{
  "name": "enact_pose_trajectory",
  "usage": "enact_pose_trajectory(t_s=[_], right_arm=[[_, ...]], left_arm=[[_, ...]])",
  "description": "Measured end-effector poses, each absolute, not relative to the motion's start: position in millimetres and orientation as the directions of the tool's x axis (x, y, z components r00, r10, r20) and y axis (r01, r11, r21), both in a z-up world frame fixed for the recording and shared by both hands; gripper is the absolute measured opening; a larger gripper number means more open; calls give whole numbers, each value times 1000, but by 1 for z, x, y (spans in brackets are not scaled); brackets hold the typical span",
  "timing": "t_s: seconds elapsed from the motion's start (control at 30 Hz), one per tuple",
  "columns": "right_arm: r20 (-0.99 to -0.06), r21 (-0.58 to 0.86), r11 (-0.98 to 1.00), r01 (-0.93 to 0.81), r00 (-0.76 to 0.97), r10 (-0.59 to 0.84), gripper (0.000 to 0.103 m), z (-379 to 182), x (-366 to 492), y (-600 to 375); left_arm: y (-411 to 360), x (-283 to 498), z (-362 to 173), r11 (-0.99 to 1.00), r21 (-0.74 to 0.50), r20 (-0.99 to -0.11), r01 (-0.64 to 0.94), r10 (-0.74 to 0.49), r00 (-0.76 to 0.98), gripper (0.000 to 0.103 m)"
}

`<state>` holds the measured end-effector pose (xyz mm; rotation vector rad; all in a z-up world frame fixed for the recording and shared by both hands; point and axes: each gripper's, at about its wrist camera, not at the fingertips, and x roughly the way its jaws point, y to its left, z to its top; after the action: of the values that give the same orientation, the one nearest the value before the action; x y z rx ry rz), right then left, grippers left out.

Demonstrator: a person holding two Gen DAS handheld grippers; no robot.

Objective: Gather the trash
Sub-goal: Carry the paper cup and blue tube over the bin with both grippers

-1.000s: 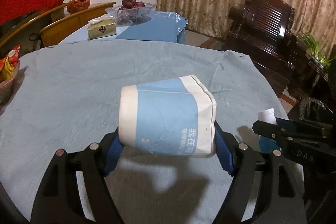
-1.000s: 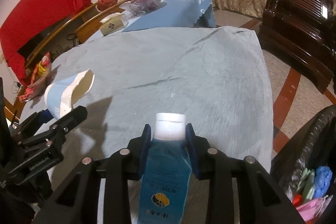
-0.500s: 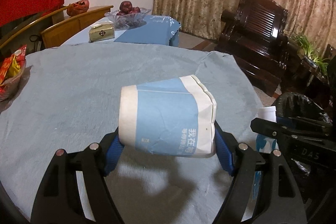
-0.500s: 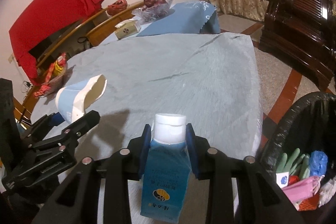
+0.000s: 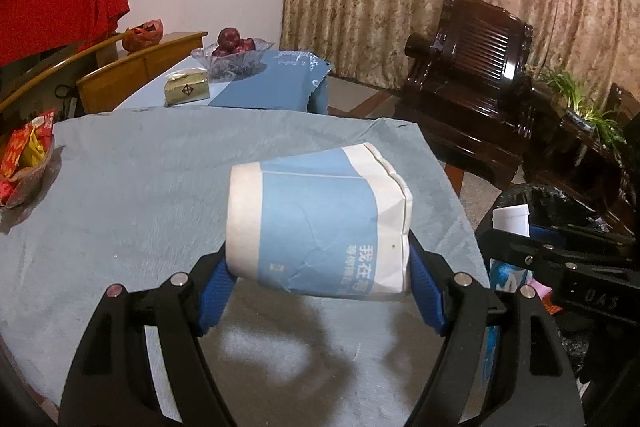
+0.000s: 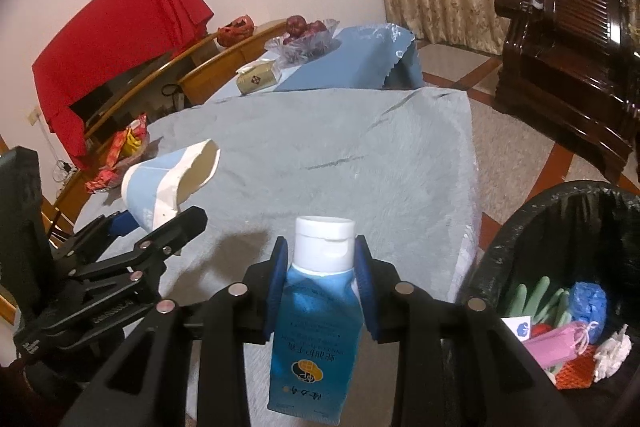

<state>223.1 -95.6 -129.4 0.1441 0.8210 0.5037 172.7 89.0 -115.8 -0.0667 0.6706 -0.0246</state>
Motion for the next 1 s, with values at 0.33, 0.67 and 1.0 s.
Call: enact_pose_trajectory(t_s=[0.33,0.67,1.0], right_arm=[[-629,310,887,-344,626,462,33,-107,201,-130],[-608,291,918,-267,689,394,33,-88,185,-183],[-596,256,955,-153,753,280,33,-72,173,-258]], left_arm=[[62,169,-101,997,-59,-599,55,-79,797,74],[6,172,-87,984,-60,-571,167,-171,803,74],[-68,183,-83,945,-61,-548,320,-300,781,74]])
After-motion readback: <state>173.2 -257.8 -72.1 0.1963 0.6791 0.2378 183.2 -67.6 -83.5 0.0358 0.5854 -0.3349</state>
